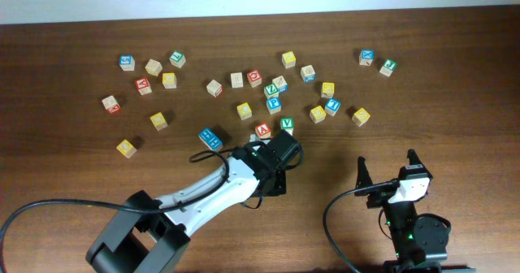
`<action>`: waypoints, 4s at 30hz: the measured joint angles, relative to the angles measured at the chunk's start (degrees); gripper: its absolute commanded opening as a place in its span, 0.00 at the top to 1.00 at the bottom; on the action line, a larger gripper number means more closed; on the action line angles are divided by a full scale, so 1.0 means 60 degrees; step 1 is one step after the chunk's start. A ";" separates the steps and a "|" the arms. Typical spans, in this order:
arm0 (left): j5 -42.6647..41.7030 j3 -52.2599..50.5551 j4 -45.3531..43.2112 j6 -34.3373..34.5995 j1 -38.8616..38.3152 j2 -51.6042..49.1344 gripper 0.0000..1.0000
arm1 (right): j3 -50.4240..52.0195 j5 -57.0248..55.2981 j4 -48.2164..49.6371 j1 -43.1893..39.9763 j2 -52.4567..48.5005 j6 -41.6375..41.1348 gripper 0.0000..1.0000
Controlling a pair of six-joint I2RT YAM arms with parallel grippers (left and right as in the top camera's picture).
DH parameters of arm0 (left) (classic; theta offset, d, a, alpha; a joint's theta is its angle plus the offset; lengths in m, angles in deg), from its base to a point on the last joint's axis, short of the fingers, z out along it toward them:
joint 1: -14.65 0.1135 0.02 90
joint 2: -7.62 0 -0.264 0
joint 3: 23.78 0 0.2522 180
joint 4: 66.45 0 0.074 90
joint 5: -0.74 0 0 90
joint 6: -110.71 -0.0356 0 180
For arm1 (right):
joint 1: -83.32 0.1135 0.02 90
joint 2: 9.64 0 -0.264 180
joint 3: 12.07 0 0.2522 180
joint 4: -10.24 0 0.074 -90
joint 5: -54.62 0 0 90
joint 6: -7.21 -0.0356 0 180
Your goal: Spell out RSS
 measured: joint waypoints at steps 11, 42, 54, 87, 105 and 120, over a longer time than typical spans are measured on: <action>-0.0069 0.0029 0.0404 0.0896 0.0000 0.0000 0.74 | 0.0000 0.0000 0.0000 0.0000 0.0000 0.0007 0.02; -0.0178 0.1348 0.1366 0.1031 0.0000 -0.0007 0.48 | 0.0000 0.0000 0.0000 0.0000 0.0000 0.0000 0.02; -0.0208 0.6550 0.5366 -0.1020 0.2142 -0.0087 0.01 | 0.0000 0.0000 0.0000 0.0000 0.0000 0.0004 0.02; 0.0685 0.6768 0.6721 -0.1566 0.9519 -0.0087 0.01 | 0.0000 0.0000 0.0000 0.0000 0.0000 0.0004 0.02; -0.1967 0.6739 0.5956 -0.4586 0.8874 -0.1209 0.01 | 0.0000 0.0000 0.0000 0.0000 0.0000 0.0007 0.02; -0.1242 0.6710 0.2874 -0.5344 0.7919 -0.1494 0.04 | 0.0000 0.0000 -0.0004 0.0000 0.0000 0.0004 0.02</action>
